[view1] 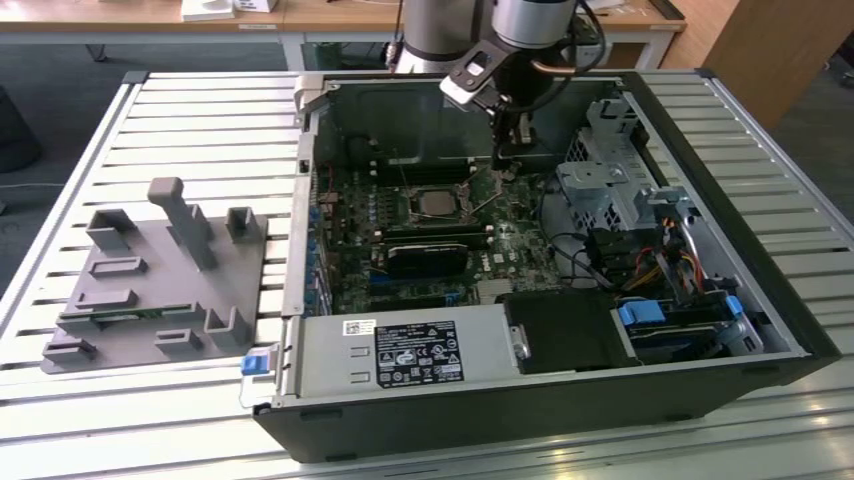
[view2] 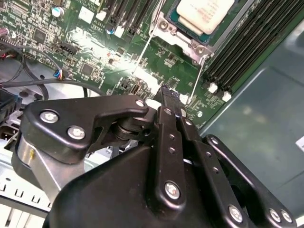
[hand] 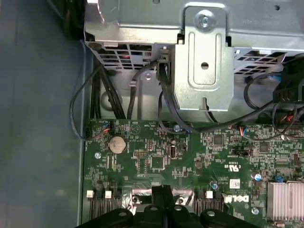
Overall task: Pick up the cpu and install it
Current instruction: 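Close the cpu cover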
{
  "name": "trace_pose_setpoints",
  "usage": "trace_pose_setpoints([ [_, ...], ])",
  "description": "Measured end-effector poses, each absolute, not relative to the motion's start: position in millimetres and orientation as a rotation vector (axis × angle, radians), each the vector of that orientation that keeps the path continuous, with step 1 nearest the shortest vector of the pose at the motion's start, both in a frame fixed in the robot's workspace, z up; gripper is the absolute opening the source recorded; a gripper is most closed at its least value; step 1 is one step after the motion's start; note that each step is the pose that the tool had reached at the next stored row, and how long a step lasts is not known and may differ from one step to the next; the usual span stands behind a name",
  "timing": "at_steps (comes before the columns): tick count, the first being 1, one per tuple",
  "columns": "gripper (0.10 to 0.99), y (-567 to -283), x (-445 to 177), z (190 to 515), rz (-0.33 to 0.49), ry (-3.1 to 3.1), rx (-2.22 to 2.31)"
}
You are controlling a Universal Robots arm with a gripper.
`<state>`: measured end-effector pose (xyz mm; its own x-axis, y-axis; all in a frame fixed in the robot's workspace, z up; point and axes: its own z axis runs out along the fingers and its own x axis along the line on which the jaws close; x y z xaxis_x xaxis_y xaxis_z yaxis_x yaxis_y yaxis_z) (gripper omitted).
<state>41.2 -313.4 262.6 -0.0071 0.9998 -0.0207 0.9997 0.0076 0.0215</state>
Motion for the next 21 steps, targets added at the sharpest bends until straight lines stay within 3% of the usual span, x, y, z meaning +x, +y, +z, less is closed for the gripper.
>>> trace_pose_setpoints([
  [21, 0.106, -310.3, 58.7, 253.6, 0.0, 2.187, 2.212],
])
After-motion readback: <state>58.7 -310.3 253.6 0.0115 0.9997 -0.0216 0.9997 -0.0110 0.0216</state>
